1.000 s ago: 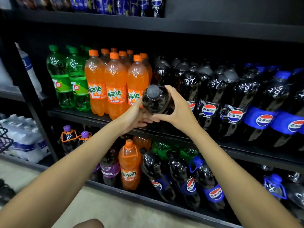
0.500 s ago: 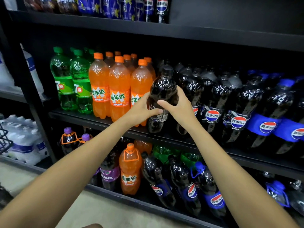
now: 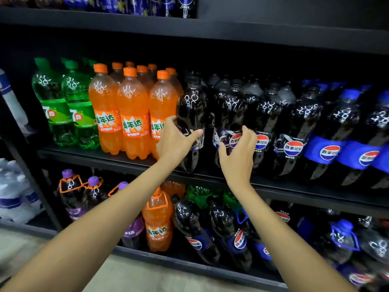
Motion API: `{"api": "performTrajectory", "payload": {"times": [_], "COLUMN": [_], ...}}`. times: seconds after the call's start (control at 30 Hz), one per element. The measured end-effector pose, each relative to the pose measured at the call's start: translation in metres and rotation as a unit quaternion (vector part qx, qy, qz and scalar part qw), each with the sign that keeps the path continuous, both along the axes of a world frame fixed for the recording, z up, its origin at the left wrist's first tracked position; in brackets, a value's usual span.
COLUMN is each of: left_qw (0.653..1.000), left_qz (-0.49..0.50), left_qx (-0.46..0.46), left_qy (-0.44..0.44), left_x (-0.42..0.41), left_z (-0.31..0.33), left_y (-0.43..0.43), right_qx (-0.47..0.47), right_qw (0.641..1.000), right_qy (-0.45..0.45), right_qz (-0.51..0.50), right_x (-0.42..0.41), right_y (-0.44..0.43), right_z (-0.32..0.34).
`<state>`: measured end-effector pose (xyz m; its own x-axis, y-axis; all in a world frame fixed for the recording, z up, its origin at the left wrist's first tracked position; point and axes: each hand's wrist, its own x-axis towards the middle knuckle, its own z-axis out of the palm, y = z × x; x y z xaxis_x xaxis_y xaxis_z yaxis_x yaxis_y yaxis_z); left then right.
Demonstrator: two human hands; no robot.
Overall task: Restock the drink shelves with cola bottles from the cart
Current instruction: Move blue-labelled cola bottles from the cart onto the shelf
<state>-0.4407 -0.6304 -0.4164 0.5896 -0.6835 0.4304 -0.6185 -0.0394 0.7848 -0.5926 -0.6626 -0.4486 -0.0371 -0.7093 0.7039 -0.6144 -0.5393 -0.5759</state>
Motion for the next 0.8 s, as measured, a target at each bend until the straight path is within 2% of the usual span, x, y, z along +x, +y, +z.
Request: {"api": "performTrajectory", "payload": {"times": [0.07, 0.2, 0.3, 0.37, 0.5, 0.7, 0.8], "left_qw": [1.000, 0.994, 0.974, 0.966, 0.979, 0.999, 0.999], "left_qz": [-0.010, -0.106, -0.209, -0.239, -0.201, -0.032, -0.032], "left_qx": [-0.012, -0.004, 0.029, 0.053, 0.019, 0.004, 0.014], "left_qy": [-0.003, 0.006, 0.077, 0.085, 0.038, -0.028, -0.027], "left_x": [-0.006, -0.005, 0.001, 0.005, 0.006, -0.019, -0.022], "left_z": [0.000, -0.005, -0.025, -0.038, -0.043, -0.047, -0.045], "left_y": [-0.005, -0.008, 0.001, 0.005, 0.002, -0.009, -0.014], "right_qx": [0.030, 0.065, 0.081, 0.083, 0.092, 0.081, 0.080], "right_qw": [0.999, 0.997, 0.997, 0.996, 0.996, 0.996, 0.996], "right_qy": [0.015, 0.027, 0.016, 0.011, 0.008, 0.022, 0.025], "right_qz": [-0.012, -0.016, -0.001, 0.002, -0.005, -0.019, -0.015], "right_x": [0.002, 0.004, 0.004, 0.004, 0.003, 0.003, 0.003], "right_y": [-0.001, -0.005, -0.006, -0.008, -0.010, -0.010, -0.009], "right_z": [-0.006, -0.011, -0.014, -0.015, -0.017, -0.017, -0.018]}}
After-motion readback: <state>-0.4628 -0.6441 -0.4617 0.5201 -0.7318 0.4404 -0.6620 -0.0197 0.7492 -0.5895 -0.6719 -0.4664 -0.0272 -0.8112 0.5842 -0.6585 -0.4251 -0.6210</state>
